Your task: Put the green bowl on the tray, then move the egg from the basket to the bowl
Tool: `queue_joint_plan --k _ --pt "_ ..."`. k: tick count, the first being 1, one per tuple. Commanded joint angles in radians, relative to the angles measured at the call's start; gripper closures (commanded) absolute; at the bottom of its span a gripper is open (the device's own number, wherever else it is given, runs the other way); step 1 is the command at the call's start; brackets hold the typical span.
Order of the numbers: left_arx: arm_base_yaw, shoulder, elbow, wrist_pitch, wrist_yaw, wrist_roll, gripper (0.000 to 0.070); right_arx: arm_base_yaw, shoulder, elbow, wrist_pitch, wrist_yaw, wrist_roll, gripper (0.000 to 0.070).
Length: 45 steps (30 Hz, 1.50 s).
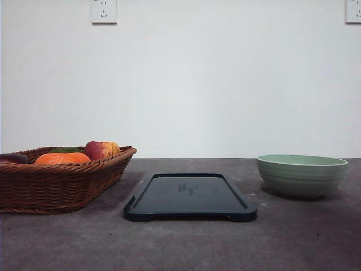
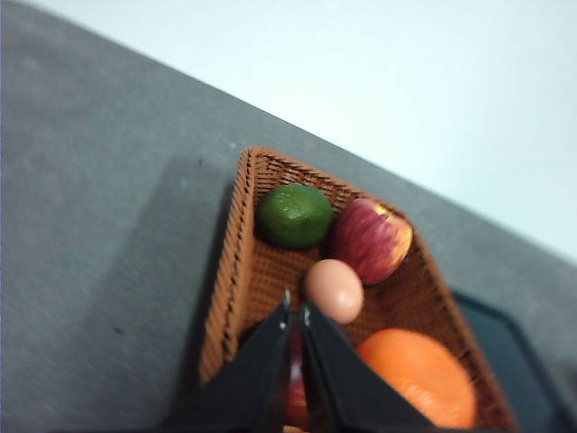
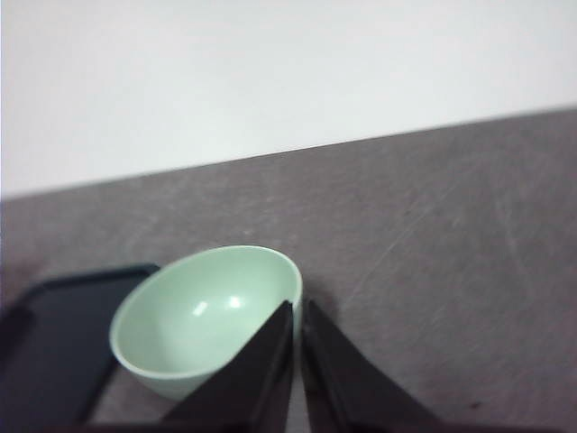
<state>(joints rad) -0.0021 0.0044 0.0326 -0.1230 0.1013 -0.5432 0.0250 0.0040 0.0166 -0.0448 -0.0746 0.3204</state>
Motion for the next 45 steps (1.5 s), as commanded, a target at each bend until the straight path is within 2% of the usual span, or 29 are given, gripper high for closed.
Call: queue_joint_plan --k 1,4,7,10,12,14,17,20,27,30,33,39,45 --pt "0.002 -0.001 -0.019 0.012 0.008 -0.190 0.0690 -0.001 0.000 -0.004 0.011 0.004 0.171 0.0692" --pt "0.002 -0.001 -0.019 0.011 0.016 -0.287 0.0690 -0.001 0.000 -0.003 0.011 0.003 0.253 0.0692" --pt "0.002 -0.001 -0.019 0.012 0.015 -0.305 0.0690 -0.001 0.000 -0.003 0.011 -0.008 0.266 0.0692" --pt "0.002 -0.001 -0.019 0.018 0.015 -0.207 0.0690 -0.001 0.000 -0.003 0.019 -0.023 0.223 0.0692" --pt "0.002 -0.001 -0.019 0.030 0.015 -0.102 0.0690 -0.001 0.000 -0.003 0.041 -0.034 0.154 0.0692" --pt "0.002 -0.001 -0.016 0.045 0.015 -0.030 0.0690 -0.001 0.000 -0.003 0.075 -0.036 0.094 0.0692" --pt "0.002 -0.001 -0.004 0.050 0.013 0.045 0.0690 -0.001 0.000 -0.003 0.134 -0.030 0.034 0.0692" --pt "0.002 -0.001 0.007 0.052 0.010 0.099 0.0690 -0.001 0.000 -0.003 0.176 -0.029 0.027 0.0692" --pt "0.002 0.000 0.008 0.226 -0.005 0.113 0.0690 -0.001 0.000 -0.002 0.181 -0.023 0.027 0.0693" --pt "0.002 0.001 0.011 0.264 -0.029 0.113 0.0690 -0.001 0.000 -0.002 0.205 -0.010 0.027 0.0692" --pt "0.002 0.001 0.031 0.249 -0.032 0.119 0.0690 -0.001 0.000 0.005 0.246 -0.003 0.027 0.0693" --pt "0.002 0.039 0.106 0.234 -0.033 0.203 0.0690 -0.001 0.025 0.075 0.229 -0.003 0.009 0.0693" --pt "0.002 0.139 0.211 0.157 -0.033 0.227 0.0691 -0.001 0.116 0.157 0.191 -0.006 -0.015 0.0693"
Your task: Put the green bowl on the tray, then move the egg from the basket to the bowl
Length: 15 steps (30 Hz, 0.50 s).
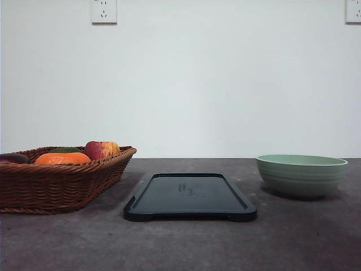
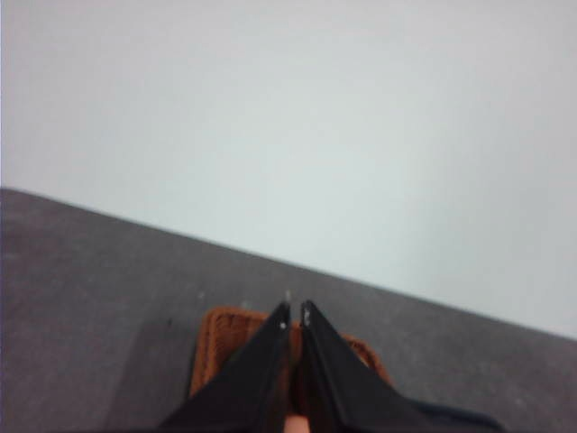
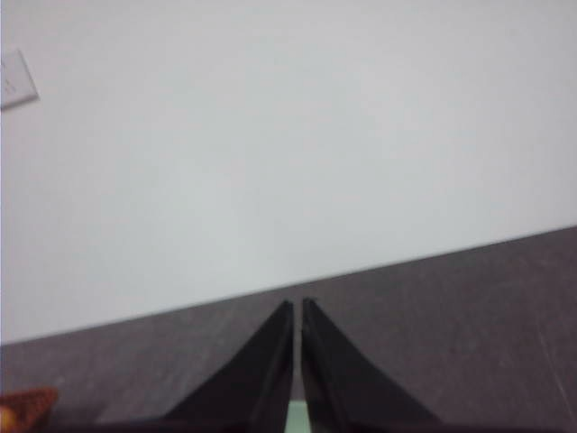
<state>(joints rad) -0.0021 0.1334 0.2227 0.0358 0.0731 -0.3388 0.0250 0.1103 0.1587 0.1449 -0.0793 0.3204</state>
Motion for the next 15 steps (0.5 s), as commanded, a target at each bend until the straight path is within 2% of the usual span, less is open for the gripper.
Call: queue_joint_plan --k 1,7,11,15 --pt "0.002 0.030 0.040 -0.021 -0.004 0.023 0.0691 -0.001 0.028 0.029 -0.007 -0.007 -0.015 0.0693" --pt "0.002 0.165 0.164 -0.151 0.005 0.036 0.0690 -0.001 0.150 0.124 -0.084 -0.091 -0.021 0.0693" --pt "0.002 0.255 0.253 -0.259 0.021 0.069 0.0691 -0.001 0.235 0.198 -0.177 -0.120 -0.056 0.0693" --pt "0.002 0.345 0.340 -0.357 0.077 0.091 0.0691 -0.001 0.321 0.279 -0.282 -0.132 -0.103 0.0693"
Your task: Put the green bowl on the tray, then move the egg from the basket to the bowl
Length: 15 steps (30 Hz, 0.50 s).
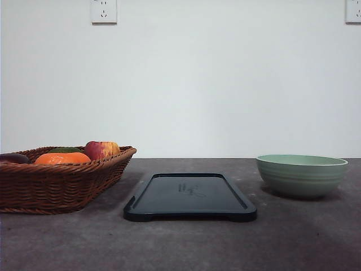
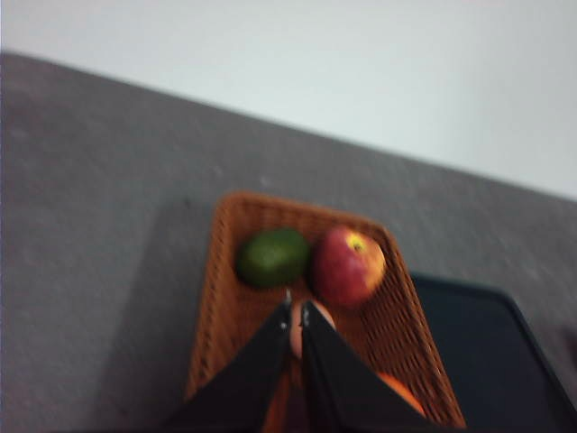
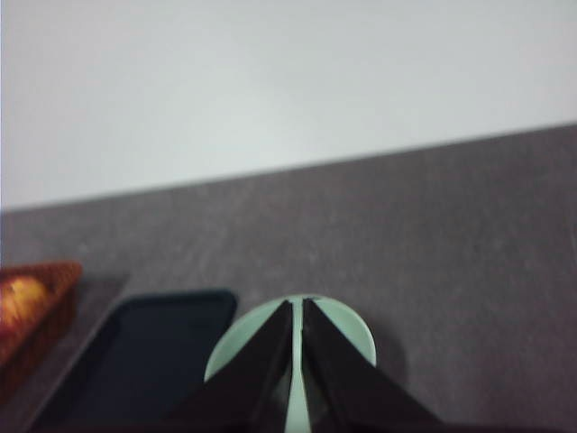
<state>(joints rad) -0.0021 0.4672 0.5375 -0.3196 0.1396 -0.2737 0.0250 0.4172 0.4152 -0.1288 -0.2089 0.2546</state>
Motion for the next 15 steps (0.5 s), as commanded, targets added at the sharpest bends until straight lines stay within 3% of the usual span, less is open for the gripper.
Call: queue_joint_plan --k 1,4,8,12,15 --pt "0.002 0.033 0.043 -0.022 0.027 0.028 0.0691 -0.001 0.034 0.042 -0.034 -0.003 -0.050 0.0693" --pt "0.002 0.099 0.098 -0.083 0.091 0.047 0.0691 -0.001 0.098 0.104 -0.114 -0.026 -0.099 0.0693" --pt "0.002 0.188 0.164 -0.168 0.159 0.134 0.0691 -0.001 0.190 0.180 -0.208 -0.089 -0.158 0.0693" --pt "0.002 0.264 0.223 -0.263 0.169 0.247 0.0691 -0.001 0.273 0.242 -0.302 -0.155 -0.196 0.0693" --pt "0.002 0.305 0.255 -0.301 0.169 0.275 0.0691 -0.001 0.318 0.268 -0.333 -0.167 -0.218 0.0692"
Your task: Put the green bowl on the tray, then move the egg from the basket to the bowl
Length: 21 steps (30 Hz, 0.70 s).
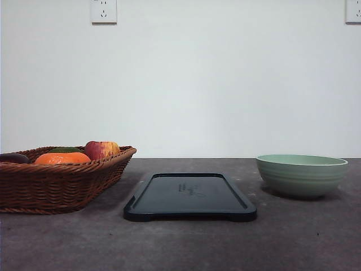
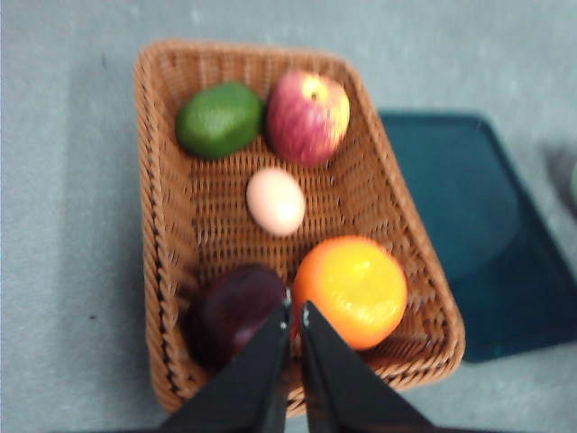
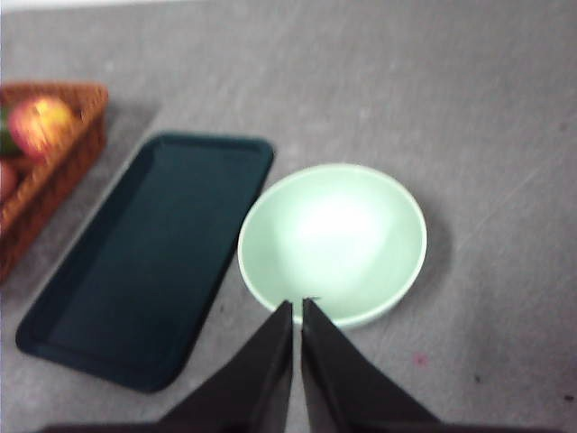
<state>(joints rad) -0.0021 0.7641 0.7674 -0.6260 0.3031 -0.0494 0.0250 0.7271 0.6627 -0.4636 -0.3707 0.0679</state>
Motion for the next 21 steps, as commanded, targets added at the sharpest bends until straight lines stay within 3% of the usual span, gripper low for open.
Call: queue_joint_plan --k 1,5,7,9,10,11,17,21 --pt "0.001 0.015 0.030 0.005 0.006 0.050 0.0691 -0.001 0.016 0.023 0.001 -0.005 -0.032 0.0692" --pt "0.001 0.020 0.032 0.013 0.009 0.050 0.0681 -0.001 0.028 0.024 0.004 -0.003 -0.036 0.0677" --pt "0.001 0.020 0.033 0.015 0.010 0.050 0.0611 -0.001 0.028 0.024 0.004 -0.003 -0.042 0.0534" --pt "0.001 0.020 0.033 0.015 0.010 0.050 0.0460 -0.001 0.028 0.024 0.004 0.004 -0.046 0.0336" --pt "0.001 0.020 0.033 0.015 0.010 0.050 0.0395 -0.001 0.028 0.024 0.002 0.006 -0.045 0.0291" --pt "0.001 0.020 0.033 0.015 0.010 0.050 0.0342 -0.001 0.028 0.024 0.001 0.007 -0.044 0.0276" --pt "0.001 0.020 0.034 0.020 0.009 0.049 0.0349 -0.002 0.047 0.047 -0.029 0.016 0.027 0.0297" --pt "0.001 0.020 0.034 0.020 0.009 0.037 0.0349 -0.003 0.132 0.141 -0.148 0.066 0.038 0.0297"
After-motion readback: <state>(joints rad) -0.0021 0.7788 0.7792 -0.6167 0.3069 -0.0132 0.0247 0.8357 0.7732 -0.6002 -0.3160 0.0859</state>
